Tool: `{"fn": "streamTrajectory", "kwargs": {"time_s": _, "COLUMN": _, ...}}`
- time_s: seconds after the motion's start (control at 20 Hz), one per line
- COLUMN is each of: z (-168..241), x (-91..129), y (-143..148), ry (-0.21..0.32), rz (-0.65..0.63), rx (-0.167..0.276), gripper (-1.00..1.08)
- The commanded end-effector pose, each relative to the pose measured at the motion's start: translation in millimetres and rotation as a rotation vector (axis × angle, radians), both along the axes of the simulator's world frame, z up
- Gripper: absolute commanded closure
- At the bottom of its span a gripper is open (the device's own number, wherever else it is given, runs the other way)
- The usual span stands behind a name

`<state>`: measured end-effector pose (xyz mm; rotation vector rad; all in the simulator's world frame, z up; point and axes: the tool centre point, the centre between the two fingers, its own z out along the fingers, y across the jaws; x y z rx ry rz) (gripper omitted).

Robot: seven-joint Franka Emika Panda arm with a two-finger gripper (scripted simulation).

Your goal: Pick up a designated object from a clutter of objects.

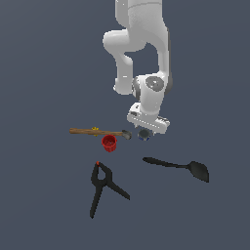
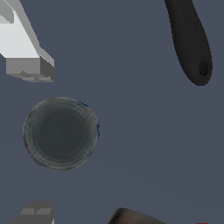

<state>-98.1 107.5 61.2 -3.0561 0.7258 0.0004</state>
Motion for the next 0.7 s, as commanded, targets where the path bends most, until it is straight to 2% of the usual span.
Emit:
{"fn": "streamTrajectory", "kwargs": {"time_s": 0.0, "z": -5.5, "x": -0.5, "y": -0.2, "ry": 0.001, "rz": 0.000, "rx": 0.000, "gripper": -0.92}}
{"fn": "streamTrajectory", "kwargs": {"time_s": 0.65, "z": -44.9, "x": -1.6, "y": -0.2, "ry": 0.000, "rz": -0.003, "rx": 0.000, "gripper": -0.92}}
